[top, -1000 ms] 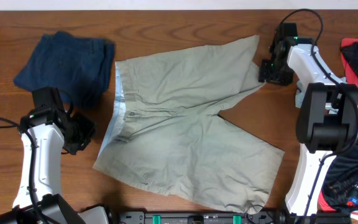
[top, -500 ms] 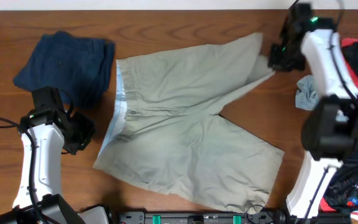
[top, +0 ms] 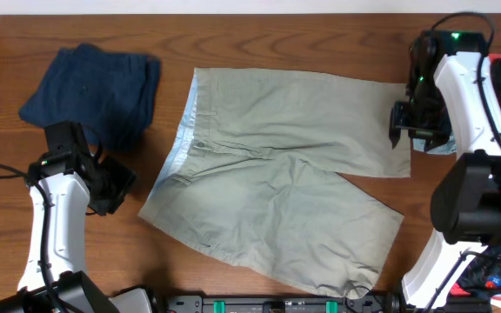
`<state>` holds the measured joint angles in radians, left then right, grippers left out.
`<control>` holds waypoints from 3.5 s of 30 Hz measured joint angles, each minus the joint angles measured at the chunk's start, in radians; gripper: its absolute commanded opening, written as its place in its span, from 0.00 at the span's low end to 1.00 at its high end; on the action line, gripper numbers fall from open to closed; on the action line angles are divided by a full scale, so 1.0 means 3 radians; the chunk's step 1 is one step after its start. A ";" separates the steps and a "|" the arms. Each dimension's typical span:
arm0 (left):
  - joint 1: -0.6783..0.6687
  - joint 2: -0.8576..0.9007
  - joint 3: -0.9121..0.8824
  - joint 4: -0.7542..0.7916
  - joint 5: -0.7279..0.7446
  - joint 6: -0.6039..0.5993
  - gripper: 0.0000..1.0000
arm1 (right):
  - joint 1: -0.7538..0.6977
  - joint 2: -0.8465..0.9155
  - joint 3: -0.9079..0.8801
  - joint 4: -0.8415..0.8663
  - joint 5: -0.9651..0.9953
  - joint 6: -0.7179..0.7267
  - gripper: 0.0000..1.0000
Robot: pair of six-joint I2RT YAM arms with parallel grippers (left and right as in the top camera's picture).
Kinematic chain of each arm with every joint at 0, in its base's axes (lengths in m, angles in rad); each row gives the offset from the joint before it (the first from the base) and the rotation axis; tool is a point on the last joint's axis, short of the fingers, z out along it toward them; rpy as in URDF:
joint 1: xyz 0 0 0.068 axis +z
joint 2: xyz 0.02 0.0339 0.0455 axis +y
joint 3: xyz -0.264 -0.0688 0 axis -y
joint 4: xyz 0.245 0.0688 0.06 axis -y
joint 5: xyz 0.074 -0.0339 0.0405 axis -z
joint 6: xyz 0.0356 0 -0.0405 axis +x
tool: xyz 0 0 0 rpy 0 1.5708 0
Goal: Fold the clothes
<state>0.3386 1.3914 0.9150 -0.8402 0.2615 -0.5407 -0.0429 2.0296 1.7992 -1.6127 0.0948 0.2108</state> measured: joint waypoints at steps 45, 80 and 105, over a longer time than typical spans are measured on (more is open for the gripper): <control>0.0003 0.0000 -0.1129 0.0710 0.1581 0.0586 0.06 | 0.0554 -0.2076 -0.2307 0.0841 -0.1041 0.1630 0.49; 0.0003 0.0000 -0.1129 0.0993 0.1460 0.0844 0.06 | 0.0880 -0.1330 -0.3878 0.4388 -0.2057 0.2001 0.01; -0.0638 0.0000 -0.1129 0.1691 0.1434 0.0319 0.06 | 0.0181 -0.1006 -0.1893 0.1258 -0.0844 0.1643 0.31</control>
<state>0.1471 1.3914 0.5762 -0.3328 0.6918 -0.4450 0.0113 1.7279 1.2312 -1.2354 -0.1585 0.7036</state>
